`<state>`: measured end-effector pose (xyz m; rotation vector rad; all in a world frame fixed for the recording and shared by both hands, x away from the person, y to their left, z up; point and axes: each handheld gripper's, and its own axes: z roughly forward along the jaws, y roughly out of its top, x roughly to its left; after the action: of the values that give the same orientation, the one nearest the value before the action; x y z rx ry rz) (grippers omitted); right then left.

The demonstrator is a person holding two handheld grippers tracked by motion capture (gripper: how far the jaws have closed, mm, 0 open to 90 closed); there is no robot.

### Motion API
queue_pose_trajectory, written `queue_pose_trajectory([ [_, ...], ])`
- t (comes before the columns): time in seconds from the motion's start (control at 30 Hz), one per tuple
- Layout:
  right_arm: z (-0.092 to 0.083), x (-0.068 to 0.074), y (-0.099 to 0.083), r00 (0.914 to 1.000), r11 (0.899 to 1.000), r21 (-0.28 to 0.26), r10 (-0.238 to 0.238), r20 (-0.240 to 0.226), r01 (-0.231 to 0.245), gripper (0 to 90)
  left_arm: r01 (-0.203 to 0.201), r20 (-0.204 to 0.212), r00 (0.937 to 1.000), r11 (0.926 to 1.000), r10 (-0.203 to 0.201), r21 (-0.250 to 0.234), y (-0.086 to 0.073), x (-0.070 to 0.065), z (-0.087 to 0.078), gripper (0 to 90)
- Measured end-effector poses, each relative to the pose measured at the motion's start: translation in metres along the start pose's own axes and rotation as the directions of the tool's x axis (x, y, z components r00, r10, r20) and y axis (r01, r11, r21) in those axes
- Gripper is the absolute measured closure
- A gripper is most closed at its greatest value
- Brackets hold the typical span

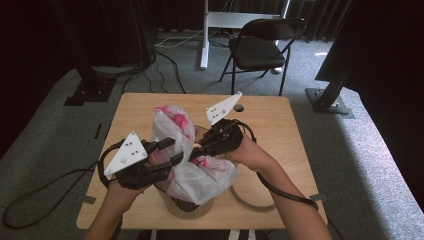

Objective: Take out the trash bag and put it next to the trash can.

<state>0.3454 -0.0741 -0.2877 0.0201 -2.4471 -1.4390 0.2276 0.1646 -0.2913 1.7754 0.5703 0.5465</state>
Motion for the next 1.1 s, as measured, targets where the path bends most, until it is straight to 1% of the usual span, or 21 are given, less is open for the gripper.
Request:
queue_pose_trajectory([
  [0.07, -0.004, -0.001, 0.0, 0.9999, 1.0, -0.015, 0.007, 0.011, -0.006, 88.9, 0.012, -0.003, 0.9999, 0.9999, -0.012, -0.002, -0.001, 0.003, -0.005, 44.0],
  [0.1, -0.006, -0.003, 0.001, 0.9999, 1.0, -0.026, 0.013, 0.004, -0.013, 88.9, 0.018, 0.002, 0.9998, 0.9998, -0.018, 0.001, -0.001, 0.004, -0.008, 41.2],
  [0.13, -0.008, -0.002, 0.001, 0.9999, 1.0, -0.027, 0.005, 0.012, -0.005, 88.9, 0.022, -0.005, 0.9997, 0.9997, -0.022, 0.005, -0.002, 0.005, -0.011, 37.6],
  [0.17, -0.01, -0.002, 0.002, 0.9997, 0.999, -0.033, 0.008, 0.023, -0.007, 88.9, 0.022, 0.001, 0.9998, 0.9997, -0.022, 0.005, -0.003, 0.006, -0.014, 33.9],
  [0.2, -0.012, -0.003, 0.003, 0.9999, 0.999, -0.043, 0.01, 0.014, -0.009, 88.9, 0.026, 0.016, 0.9995, 0.9995, -0.026, 0.015, -0.004, 0.007, -0.016, 30.0],
  [0.23, -0.014, -0.003, 0.004, 0.9998, 0.999, -0.05, 0.01, 0.018, -0.01, 88.9, 0.034, 0.005, 0.9994, 0.9991, -0.034, 0.025, -0.005, 0.008, -0.018, 24.7],
  [0.27, -0.017, -0.003, 0.005, 0.9994, 0.998, -0.056, 0.015, 0.032, -0.013, 88.9, 0.031, 0.009, 0.9995, 0.9987, -0.031, 0.041, -0.007, 0.007, -0.019, 16.6],
  [0.33, -0.022, -0.004, 0.007, 0.9994, 0.997, -0.072, 0.019, 0.031, -0.017, 88.9, 0.025, 0.012, 0.9996, 0.9974, -0.025, 0.067, -0.01, 0.006, -0.021, 10.5],
  [0.4, -0.027, -0.004, 0.01, 0.9989, 0.996, -0.086, 0.024, 0.04, -0.021, 88.9, 0.028, 0.007, 0.9996, 0.9966, -0.029, 0.077, -0.014, 0.005, -0.023, 9.3],
  [0.47, -0.032, -0.003, 0.014, 0.9989, 0.995, -0.102, 0.021, 0.042, -0.016, 89.0, 0.023, 0.02, 0.9995, 0.9959, -0.024, 0.088, -0.016, 0.004, -0.025, 0.0],
  [0.53, -0.037, -0.001, 0.019, 0.9984, 0.994, -0.108, 0.016, 0.055, -0.01, 88.9, 0.034, 0.007, 0.9994, 0.9966, -0.034, 0.076, -0.019, 0.004, -0.029, 0.0],
  [0.63, -0.046, 0.003, 0.027, 0.9975, 0.993, -0.118, 0.004, 0.071, 0.005, 88.9, 0.048, 0.011, 0.9988, 0.9969, -0.048, 0.063, -0.024, 0.006, -0.036, 0.0],
  [0.7, -0.053, 0.006, 0.034, 0.9972, 0.991, -0.134, -0.006, 0.074, 0.016, 88.9, 0.057, 0.007, 0.9983, 0.9961, -0.058, 0.068, -0.03, 0.007, -0.04, 0.0],
  [0.83, -0.07, 0.01, 0.045, 0.9961, 0.985, -0.172, -0.011, 0.088, 0.026, 88.9, 0.078, -0.016, 0.9969, 0.9936, -0.077, 0.082, -0.05, 0.01, -0.045, 0.0],
  [0.87, -0.07, 0.01, 0.045, 0.9961, 0.985, -0.172, -0.011, 0.088, 0.026, 88.9, 0.078, -0.016, 0.9969, 0.9936, -0.077, 0.082, -0.05, 0.01, -0.045, 0.0],
  [0.9, -0.073, 0.011, 0.047, 0.9958, 0.983, -0.179, -0.015, 0.09, 0.031, 88.9, 0.093, -0.023, 0.9955, 0.9924, -0.092, 0.08, -0.057, 0.011, -0.047, 0.0],
  [0.93, -0.078, 0.012, 0.049, 0.9951, 0.981, -0.193, -0.013, 0.098, 0.032, 88.9, 0.105, -0.013, 0.9945, 0.9919, -0.104, 0.072, -0.062, 0.011, -0.049, 0.0],
  [1.0, -0.085, 0.013, 0.052, 0.9951, 0.977, -0.211, -0.01, 0.098, 0.03, 88.9, 0.136, -0.017, 0.9907, 0.9894, -0.135, 0.052, -0.075, 0.012, -0.054, 0.0],
  [1.03, -0.088, 0.014, 0.054, 0.9944, 0.975, -0.22, -0.008, 0.105, 0.031, 88.9, 0.141, -0.024, 0.9899, 0.9885, -0.14, 0.055, -0.081, 0.011, -0.055, 0.0],
  [1.07, -0.091, 0.014, 0.055, 0.9944, 0.974, -0.226, -0.008, 0.105, 0.032, 88.9, 0.14, -0.049, 0.9894, 0.988, -0.137, 0.066, -0.09, 0.009, -0.056, 0.0],
  [1.1, -0.095, 0.014, 0.058, 0.9933, 0.971, -0.236, -0.007, 0.115, 0.034, 88.9, 0.14, -0.049, 0.9894, 0.988, -0.137, 0.066, -0.09, 0.009, -0.056, 0.0],
])
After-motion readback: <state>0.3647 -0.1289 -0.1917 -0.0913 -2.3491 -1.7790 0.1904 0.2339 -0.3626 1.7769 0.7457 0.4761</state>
